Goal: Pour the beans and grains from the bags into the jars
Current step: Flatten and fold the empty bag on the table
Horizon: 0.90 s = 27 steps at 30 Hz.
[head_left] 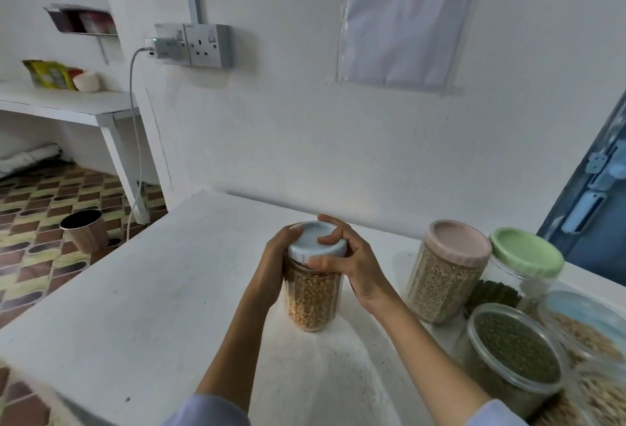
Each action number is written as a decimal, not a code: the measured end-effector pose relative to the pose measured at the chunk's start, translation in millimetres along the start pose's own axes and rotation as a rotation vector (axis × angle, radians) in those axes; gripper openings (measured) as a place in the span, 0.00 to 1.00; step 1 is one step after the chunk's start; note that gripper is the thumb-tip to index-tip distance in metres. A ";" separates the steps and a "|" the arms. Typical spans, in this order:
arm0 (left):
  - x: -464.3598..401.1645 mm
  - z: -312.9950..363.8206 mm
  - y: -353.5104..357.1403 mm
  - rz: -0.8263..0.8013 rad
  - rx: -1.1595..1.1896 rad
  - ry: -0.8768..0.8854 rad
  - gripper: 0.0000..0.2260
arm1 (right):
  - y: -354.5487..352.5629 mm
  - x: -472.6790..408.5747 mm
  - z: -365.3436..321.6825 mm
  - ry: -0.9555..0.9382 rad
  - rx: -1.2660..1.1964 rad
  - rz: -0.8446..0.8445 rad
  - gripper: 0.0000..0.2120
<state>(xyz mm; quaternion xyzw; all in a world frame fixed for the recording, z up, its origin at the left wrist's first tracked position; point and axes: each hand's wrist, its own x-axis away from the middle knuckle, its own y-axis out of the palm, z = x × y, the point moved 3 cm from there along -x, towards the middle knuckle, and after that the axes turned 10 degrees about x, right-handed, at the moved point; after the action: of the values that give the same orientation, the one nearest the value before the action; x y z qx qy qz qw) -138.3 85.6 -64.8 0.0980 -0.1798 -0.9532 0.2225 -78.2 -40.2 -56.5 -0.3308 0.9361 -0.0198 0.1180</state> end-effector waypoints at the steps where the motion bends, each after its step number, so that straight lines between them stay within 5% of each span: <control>1: -0.4 -1.4 -0.3 -0.004 -0.003 -0.006 0.12 | -0.5 0.1 -1.1 -0.008 0.003 -0.008 0.17; 11: 0.7 -13.6 0.9 0.016 0.065 -0.028 0.14 | 14.1 15.5 0.3 -0.261 0.322 0.209 0.18; 21: -4.0 -14.9 6.0 0.017 -0.025 0.225 0.22 | -11.3 0.1 -2.7 -0.086 0.085 -0.051 0.18; 27: -7.5 -18.2 8.0 -0.004 -0.016 0.195 0.15 | -18.9 -9.7 -3.3 -0.042 0.110 -0.174 0.18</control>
<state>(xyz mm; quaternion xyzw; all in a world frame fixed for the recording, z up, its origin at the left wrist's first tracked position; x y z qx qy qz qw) -123.8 76.9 -77.6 0.1889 -0.1493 -0.9410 0.2380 -60.1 -49.0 -49.1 -0.4041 0.8987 -0.0744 0.1532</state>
